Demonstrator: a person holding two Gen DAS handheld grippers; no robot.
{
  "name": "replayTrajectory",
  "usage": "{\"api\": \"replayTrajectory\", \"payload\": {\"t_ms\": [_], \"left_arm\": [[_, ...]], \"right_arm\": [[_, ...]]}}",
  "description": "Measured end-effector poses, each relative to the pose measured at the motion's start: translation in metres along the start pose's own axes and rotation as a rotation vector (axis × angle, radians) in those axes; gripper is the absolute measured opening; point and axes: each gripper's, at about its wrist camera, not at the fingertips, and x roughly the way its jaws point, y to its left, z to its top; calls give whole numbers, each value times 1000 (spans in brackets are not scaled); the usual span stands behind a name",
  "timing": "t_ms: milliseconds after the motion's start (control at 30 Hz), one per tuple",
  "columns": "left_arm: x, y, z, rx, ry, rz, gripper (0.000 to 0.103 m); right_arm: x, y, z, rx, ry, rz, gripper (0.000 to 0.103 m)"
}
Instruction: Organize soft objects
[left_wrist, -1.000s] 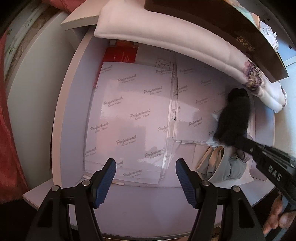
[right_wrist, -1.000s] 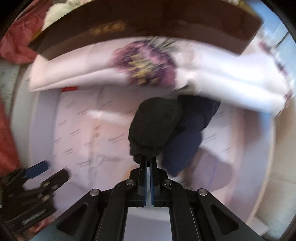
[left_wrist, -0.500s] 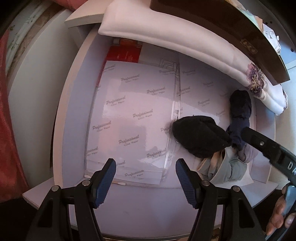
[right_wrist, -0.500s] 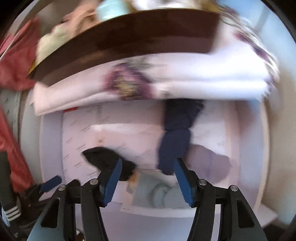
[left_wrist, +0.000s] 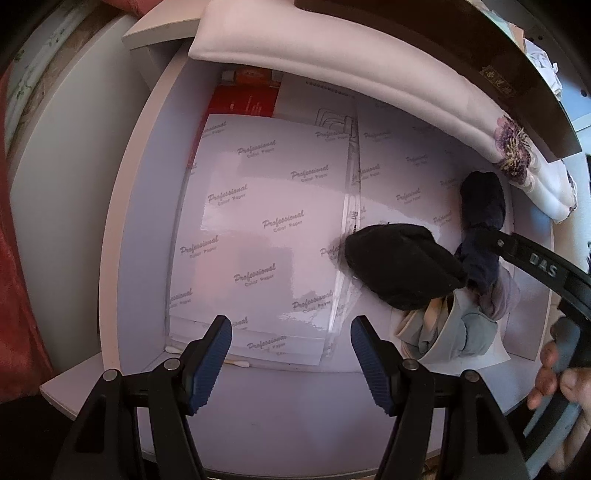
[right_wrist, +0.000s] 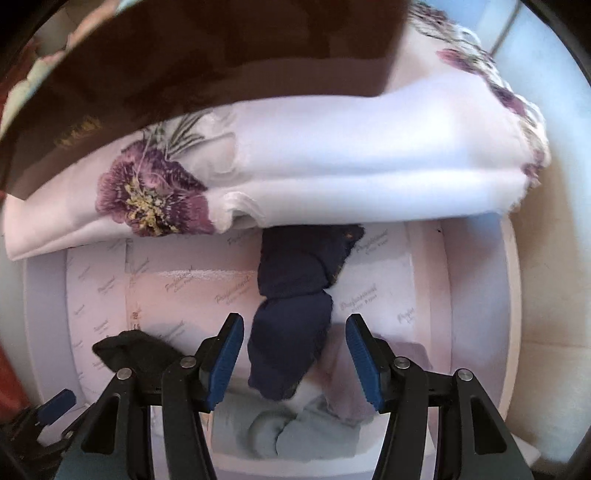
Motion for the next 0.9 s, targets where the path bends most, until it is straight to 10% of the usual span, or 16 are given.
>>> {"api": "replayTrajectory", "payload": {"t_ms": [367, 900], "left_arm": [[16, -8, -2, 27, 29, 24, 68], [9, -7, -4, 42, 7, 30, 68]], "right_arm": [[27, 10, 2, -67, 56, -73, 30], [-34, 28, -48, -146, 99, 14, 29]]}}
